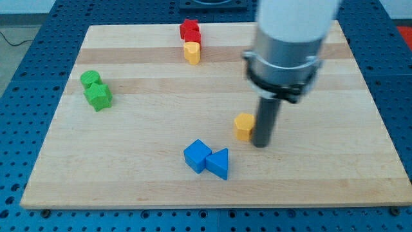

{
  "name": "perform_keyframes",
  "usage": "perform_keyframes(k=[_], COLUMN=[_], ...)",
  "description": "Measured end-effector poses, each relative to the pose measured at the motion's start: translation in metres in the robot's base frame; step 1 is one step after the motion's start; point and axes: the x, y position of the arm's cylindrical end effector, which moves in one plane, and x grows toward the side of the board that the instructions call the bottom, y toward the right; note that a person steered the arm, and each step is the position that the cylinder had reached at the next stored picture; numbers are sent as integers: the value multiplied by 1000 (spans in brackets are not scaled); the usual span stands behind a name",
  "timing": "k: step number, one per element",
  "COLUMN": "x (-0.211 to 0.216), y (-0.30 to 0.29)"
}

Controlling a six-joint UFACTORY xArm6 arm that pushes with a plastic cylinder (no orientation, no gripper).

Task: Move the yellow hexagon towards the bottom of the yellow heart

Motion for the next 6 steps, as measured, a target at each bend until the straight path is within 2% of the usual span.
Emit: perform_keyframes(k=[1,2,3,4,5,6], x=[-25,-61,-52,-14,-1,-29], y=[-63,-96,-95,-69,-23,-12])
